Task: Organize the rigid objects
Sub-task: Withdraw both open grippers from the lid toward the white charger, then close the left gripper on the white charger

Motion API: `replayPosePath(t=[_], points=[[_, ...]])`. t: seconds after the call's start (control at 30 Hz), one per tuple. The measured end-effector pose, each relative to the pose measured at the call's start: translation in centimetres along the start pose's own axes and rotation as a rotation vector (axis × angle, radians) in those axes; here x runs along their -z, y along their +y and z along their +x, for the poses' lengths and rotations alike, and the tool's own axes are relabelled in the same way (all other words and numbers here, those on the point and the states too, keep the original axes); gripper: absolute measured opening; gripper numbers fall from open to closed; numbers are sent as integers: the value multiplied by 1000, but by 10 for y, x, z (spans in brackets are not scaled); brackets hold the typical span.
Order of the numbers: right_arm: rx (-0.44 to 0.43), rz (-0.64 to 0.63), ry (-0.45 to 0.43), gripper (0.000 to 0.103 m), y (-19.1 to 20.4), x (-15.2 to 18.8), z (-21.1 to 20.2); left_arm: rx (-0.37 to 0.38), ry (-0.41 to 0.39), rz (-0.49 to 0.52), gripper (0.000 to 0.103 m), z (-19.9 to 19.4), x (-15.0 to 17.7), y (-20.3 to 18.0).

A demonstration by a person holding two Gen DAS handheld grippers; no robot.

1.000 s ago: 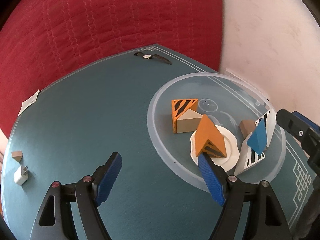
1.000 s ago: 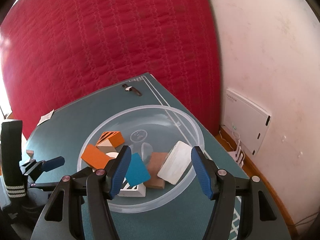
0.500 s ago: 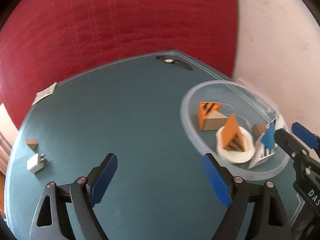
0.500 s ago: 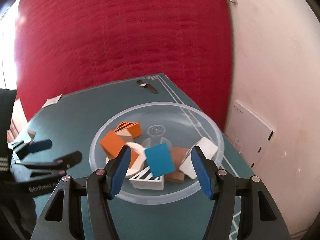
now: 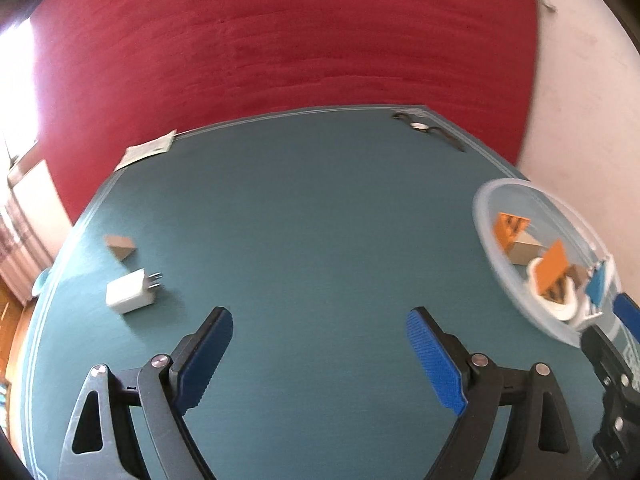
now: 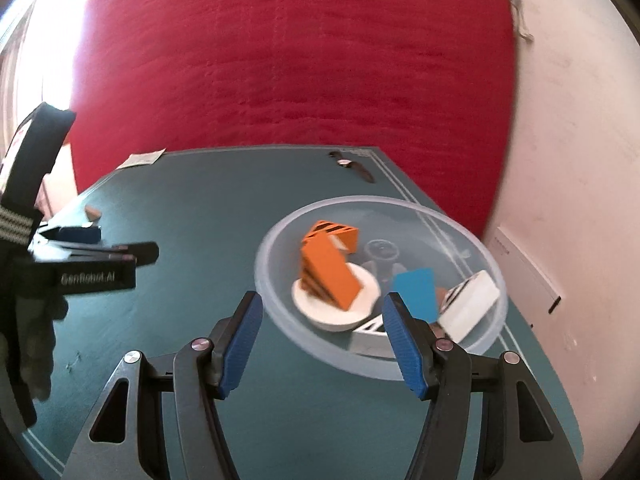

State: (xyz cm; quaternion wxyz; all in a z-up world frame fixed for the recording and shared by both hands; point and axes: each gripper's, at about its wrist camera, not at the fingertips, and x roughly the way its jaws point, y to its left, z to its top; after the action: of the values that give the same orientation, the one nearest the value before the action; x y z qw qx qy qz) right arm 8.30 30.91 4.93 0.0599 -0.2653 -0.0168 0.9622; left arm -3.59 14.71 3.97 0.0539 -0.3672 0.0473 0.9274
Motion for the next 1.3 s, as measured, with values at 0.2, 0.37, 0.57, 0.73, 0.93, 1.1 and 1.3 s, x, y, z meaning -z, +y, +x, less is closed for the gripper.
replayPosePath(t=[0.2, 0.37, 0.57, 0.73, 0.93, 1.1, 1.3], points=[[-35, -36, 7, 68, 18, 2, -1, -74, -8, -68, 101, 2, 1, 34], [-77, -44, 28, 71, 28, 2, 2, -119, -5, -128, 102, 3, 4, 60], [-115, -48, 53, 71, 35, 5, 4, -175, 9, -191, 102, 9, 8, 94], [-128, -52, 63, 72, 41, 6, 7, -209, 18, -243, 102, 11, 11, 120], [-137, -61, 73, 72, 47, 8, 7, -204, 38, -263, 102, 19, 8, 134], [-143, -64, 79, 72, 49, 8, 7, -204, 75, -259, 102, 36, 4, 138], [-150, -63, 88, 72, 50, 8, 8, -212, 107, -259, 102, 50, -3, 141]])
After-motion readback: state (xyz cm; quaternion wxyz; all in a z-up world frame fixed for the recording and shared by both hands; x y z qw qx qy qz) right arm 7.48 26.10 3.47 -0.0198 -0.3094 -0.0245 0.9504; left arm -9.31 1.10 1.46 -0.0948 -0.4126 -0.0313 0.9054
